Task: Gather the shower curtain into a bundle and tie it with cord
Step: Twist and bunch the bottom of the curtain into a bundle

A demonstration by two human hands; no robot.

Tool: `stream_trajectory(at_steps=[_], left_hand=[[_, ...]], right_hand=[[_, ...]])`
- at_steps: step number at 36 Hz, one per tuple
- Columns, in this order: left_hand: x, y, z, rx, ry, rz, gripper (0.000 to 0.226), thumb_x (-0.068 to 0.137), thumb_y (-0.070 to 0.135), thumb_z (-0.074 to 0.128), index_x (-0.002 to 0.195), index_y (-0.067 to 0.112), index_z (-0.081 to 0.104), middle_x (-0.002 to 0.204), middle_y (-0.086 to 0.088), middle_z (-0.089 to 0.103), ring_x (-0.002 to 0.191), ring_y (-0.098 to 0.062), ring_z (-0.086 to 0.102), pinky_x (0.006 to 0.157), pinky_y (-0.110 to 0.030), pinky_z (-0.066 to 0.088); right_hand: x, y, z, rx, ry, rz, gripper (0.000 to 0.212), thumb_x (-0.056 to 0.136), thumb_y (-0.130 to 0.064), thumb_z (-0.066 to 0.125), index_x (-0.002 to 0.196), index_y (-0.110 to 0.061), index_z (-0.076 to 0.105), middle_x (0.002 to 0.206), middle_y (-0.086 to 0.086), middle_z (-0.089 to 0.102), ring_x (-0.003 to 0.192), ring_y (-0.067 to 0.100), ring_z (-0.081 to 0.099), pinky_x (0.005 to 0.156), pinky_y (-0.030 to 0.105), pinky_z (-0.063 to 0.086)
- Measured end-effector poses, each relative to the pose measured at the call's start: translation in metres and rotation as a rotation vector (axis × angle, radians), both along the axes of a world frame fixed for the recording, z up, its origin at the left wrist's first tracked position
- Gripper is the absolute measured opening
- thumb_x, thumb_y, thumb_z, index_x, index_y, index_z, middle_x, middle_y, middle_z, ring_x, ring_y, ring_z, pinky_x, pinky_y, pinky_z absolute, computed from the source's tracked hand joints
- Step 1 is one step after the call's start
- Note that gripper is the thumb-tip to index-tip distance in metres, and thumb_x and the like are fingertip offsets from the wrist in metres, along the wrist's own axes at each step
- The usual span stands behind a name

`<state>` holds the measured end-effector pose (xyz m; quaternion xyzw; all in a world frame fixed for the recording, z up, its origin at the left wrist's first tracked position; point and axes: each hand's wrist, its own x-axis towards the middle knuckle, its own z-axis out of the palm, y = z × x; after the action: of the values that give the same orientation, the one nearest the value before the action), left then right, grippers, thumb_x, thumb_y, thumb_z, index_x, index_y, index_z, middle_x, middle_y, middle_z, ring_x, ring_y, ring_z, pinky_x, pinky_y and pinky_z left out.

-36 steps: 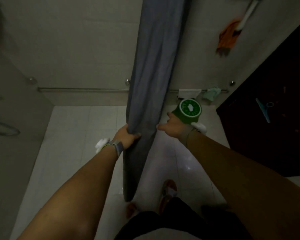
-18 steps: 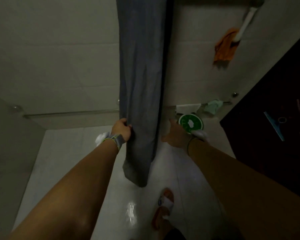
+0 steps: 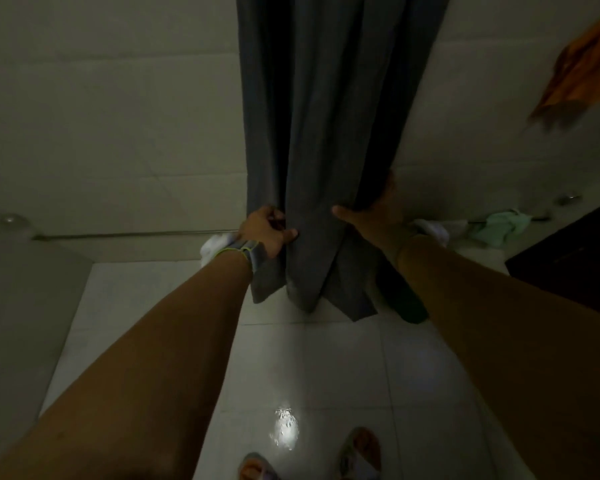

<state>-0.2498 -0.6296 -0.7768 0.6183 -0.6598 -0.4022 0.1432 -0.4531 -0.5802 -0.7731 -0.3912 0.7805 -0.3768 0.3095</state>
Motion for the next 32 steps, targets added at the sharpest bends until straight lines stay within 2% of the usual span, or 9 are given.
stream_trajectory(at_steps=[3,10,15,19,21,24,26,28,32], left_hand=[[0.006,-0.013,-0.030,0.075,0.057,-0.102,0.038,0.081,0.022,0.078,0.115,0.013,0.066,0.102,-0.003,0.069,0.097,-0.018,0.065,0.079,-0.023,0.043],[0.009,-0.012,-0.151,0.074,-0.007,-0.317,0.057,0.078,0.026,0.079,0.132,0.018,0.061,0.122,0.001,0.064,0.116,-0.015,0.058,0.086,-0.020,0.042],[0.016,-0.011,-0.265,0.062,0.034,-0.289,0.051,0.081,0.023,0.078,0.128,0.010,0.062,0.123,-0.008,0.066,0.114,-0.023,0.060,0.089,-0.025,0.044],[0.020,-0.016,-0.337,-0.009,0.044,-0.332,0.050,0.085,0.022,0.075,0.130,0.009,0.060,0.128,-0.011,0.064,0.121,-0.027,0.058,0.090,-0.022,0.040],[0.029,-0.015,-0.376,-0.064,-0.014,-0.324,0.048,0.088,0.026,0.071,0.130,0.007,0.060,0.127,-0.012,0.064,0.121,-0.028,0.058,0.091,-0.021,0.039],[0.066,-0.029,-0.408,-0.114,0.139,0.020,0.030,0.092,0.023,0.067,0.116,0.006,0.063,0.105,-0.010,0.066,0.102,-0.024,0.060,0.088,-0.034,0.046],[0.092,-0.031,-0.412,-0.007,0.393,0.205,0.006,0.091,0.013,0.067,0.096,0.013,0.064,0.091,-0.010,0.064,0.091,-0.026,0.059,0.084,-0.046,0.051],[0.103,-0.013,-0.419,0.200,0.443,0.164,0.003,0.091,0.014,0.067,0.089,0.016,0.069,0.090,-0.013,0.067,0.087,-0.028,0.062,0.076,-0.041,0.055],[0.099,0.026,-0.437,0.373,0.422,-0.146,0.034,0.075,0.020,0.082,0.108,0.018,0.074,0.113,-0.004,0.074,0.106,-0.019,0.067,0.095,-0.037,0.053]], right_hand=[[0.011,-0.006,-0.028,0.077,-0.113,0.142,0.094,0.065,-0.023,0.089,0.143,-0.006,0.038,0.142,0.008,0.049,0.132,0.023,0.046,0.105,0.029,0.038],[0.024,0.008,-0.159,0.328,-0.081,0.405,0.084,0.071,-0.009,0.084,0.143,-0.013,0.041,0.137,0.006,0.053,0.126,0.022,0.050,0.101,0.035,0.045],[0.023,0.005,-0.269,0.284,-0.015,0.289,0.064,0.078,-0.012,0.079,0.136,-0.008,0.051,0.137,0.016,0.055,0.127,0.034,0.050,0.107,0.046,0.042],[0.028,0.000,-0.322,0.268,-0.048,0.345,0.053,0.083,-0.007,0.073,0.133,-0.005,0.055,0.134,0.018,0.057,0.124,0.030,0.054,0.098,0.033,0.044],[0.021,-0.007,-0.363,0.273,0.177,0.128,0.031,0.095,-0.012,0.059,0.125,-0.006,0.063,0.123,0.016,0.065,0.108,0.024,0.061,0.085,0.032,0.046],[-0.019,-0.007,-0.372,0.325,0.531,-0.460,0.033,0.099,-0.025,0.046,0.114,-0.009,0.070,0.114,0.014,0.070,0.108,0.030,0.064,0.090,0.038,0.048],[-0.035,-0.009,-0.383,0.151,0.371,-0.315,0.048,0.097,-0.037,0.050,0.125,0.002,0.060,0.126,0.024,0.060,0.117,0.039,0.057,0.098,0.045,0.046],[-0.027,0.004,-0.388,0.128,0.204,-0.169,0.054,0.092,-0.040,0.058,0.132,-0.004,0.054,0.133,0.020,0.057,0.122,0.039,0.054,0.103,0.048,0.044],[0.010,0.020,-0.391,0.204,-0.018,0.215,0.048,0.090,-0.022,0.068,0.132,-0.006,0.054,0.135,0.014,0.055,0.125,0.033,0.051,0.100,0.033,0.042]])
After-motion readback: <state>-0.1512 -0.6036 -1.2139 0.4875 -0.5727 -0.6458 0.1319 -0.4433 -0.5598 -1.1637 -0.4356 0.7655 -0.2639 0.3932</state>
